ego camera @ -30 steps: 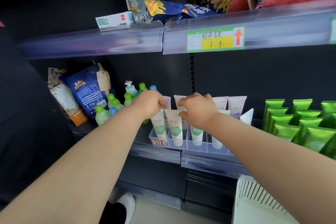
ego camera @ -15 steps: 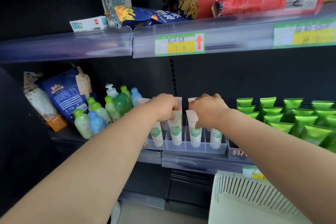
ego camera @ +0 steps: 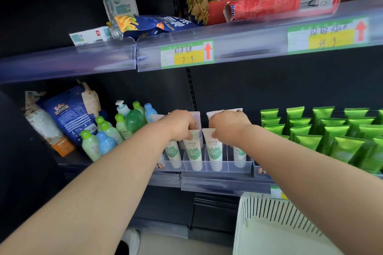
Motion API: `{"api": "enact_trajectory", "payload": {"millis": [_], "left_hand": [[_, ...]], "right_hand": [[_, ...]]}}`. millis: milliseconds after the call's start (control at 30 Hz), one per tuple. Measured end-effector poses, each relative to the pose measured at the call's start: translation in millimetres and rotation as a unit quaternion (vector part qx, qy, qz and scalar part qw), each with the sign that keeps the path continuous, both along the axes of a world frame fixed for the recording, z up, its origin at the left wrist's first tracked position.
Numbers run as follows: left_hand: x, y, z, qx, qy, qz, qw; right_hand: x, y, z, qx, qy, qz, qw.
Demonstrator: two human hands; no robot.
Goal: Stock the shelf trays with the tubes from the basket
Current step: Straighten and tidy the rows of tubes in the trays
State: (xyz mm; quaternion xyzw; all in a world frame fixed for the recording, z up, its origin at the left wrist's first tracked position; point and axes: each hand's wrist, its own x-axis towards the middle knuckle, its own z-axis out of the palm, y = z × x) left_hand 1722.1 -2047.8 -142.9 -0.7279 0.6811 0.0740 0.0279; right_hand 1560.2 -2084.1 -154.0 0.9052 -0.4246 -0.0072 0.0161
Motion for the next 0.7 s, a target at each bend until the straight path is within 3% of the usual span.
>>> {"api": "enact_trajectory", "payload": {"millis": [267, 433, 700], "left_hand": [[-33.8, -8.3, 16.6, -0.018, 0.075, -0.014, 0.997], [-57.0, -15.0, 14.4, -0.009, 0.063, -0.028, 0.998], [-61.4, -9.8, 18.8, -0.005, 0.052, -0.018, 0.998]], "right_hand": [[-35.4, -3.2, 17.1, 0.01, -0.016, -0.016, 1.0], [-58.2, -7.3, 13.8, -0.001, 0.022, -0.028, 0.999], [-55.7, -6.9, 6.6, -0.016, -0.011, -0.027, 0.999]]}}
